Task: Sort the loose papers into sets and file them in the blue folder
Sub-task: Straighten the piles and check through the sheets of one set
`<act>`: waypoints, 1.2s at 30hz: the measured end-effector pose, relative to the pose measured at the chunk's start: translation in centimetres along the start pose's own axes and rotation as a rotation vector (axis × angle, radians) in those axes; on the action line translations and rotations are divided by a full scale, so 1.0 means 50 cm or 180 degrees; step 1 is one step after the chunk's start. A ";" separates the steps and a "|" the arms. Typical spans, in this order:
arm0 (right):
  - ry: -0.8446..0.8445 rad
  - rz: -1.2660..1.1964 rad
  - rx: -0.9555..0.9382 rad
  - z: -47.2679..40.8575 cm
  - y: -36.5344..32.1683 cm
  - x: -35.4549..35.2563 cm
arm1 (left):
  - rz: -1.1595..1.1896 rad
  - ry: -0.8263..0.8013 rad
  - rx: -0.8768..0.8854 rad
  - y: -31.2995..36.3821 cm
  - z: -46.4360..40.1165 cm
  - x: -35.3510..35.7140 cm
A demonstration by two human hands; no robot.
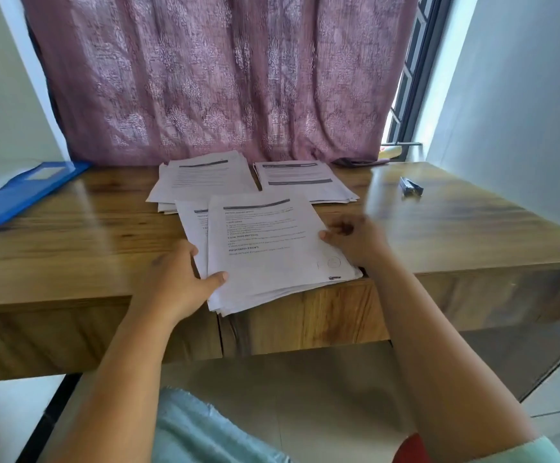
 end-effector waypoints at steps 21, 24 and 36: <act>-0.0385 0.0864 0.0171 0.009 -0.017 -0.002 | 0.1910 -0.1661 0.0933 0.121 -0.132 0.116; -0.0539 0.0857 0.0153 -0.008 -0.025 0.006 | 0.2197 -0.1635 0.0757 0.115 -0.139 0.120; 0.0014 -0.0563 -0.0073 -0.008 0.011 0.014 | 0.2140 -0.1509 0.0873 0.112 -0.133 0.121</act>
Point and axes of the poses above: each hand's wrist, its own z-axis away from the middle knuckle, its own x-axis out of the palm, y = z × x, the point moved 5 cm from there along -z, towards the middle knuckle, and after that the axes turned 3 degrees about y, right-handed, at the moved point
